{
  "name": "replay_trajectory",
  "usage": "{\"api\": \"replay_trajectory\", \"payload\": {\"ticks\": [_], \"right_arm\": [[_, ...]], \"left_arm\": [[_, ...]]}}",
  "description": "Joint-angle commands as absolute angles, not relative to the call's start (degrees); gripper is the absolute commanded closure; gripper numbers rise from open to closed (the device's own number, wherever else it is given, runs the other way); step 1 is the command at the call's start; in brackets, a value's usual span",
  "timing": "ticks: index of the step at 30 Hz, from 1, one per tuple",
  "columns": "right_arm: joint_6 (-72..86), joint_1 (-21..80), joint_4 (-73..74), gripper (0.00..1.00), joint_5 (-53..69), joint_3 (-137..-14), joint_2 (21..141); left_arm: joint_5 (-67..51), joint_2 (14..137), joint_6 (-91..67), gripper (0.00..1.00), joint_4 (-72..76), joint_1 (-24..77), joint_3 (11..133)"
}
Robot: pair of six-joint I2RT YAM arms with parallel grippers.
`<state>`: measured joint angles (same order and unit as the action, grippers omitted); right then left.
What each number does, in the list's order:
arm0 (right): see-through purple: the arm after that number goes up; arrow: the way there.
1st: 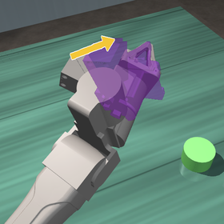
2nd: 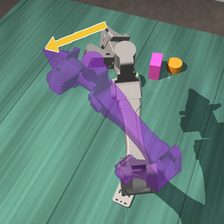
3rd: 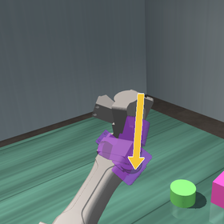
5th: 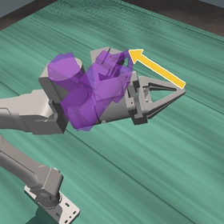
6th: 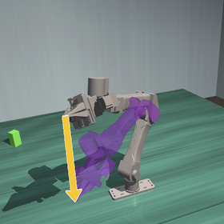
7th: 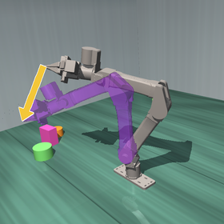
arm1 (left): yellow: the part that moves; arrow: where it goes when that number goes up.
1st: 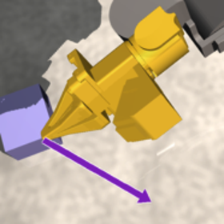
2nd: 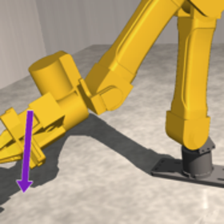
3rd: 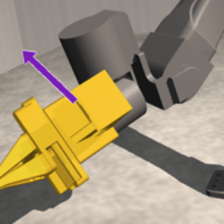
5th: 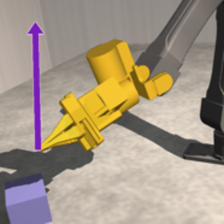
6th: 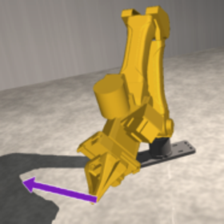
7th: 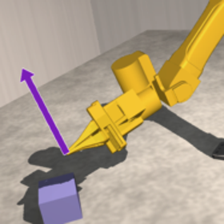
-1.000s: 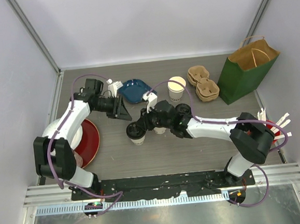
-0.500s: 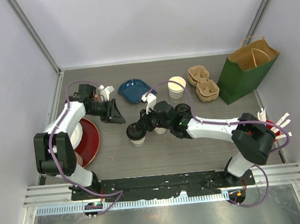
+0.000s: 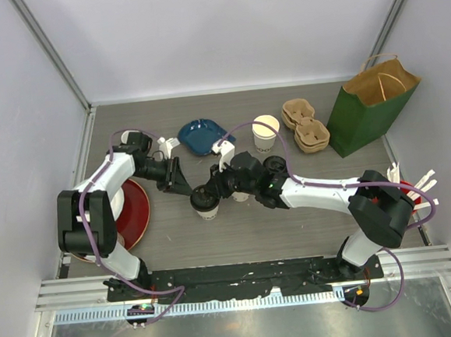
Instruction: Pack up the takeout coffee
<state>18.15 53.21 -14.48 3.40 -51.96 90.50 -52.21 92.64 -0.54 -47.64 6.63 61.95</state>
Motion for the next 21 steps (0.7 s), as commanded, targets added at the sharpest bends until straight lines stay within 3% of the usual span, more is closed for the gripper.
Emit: {"api": "replay_trajectory", "payload": {"ticks": [1,4,10,21], "right_arm": [[16.61,53.88,-5.8,0.99,1.41,-50.71,92.02],[16.7,53.79,-6.24,0.99,1.14,-49.84,91.67],[17.93,53.88,-8.17,0.99,0.53,-46.59,89.92],[18.28,53.88,-10.28,0.99,-1.76,-43.07,87.28]], "left_arm": [[-52.12,93.69,1.84,0.77,-49.13,7.82,60.47],[-50.63,96.84,2.72,0.88,-49.83,8.17,59.94],[-50.8,101.68,3.34,1.0,-49.74,8.17,60.2],[-45.88,103.88,0.62,1.0,-49.04,11.6,60.82]]}}
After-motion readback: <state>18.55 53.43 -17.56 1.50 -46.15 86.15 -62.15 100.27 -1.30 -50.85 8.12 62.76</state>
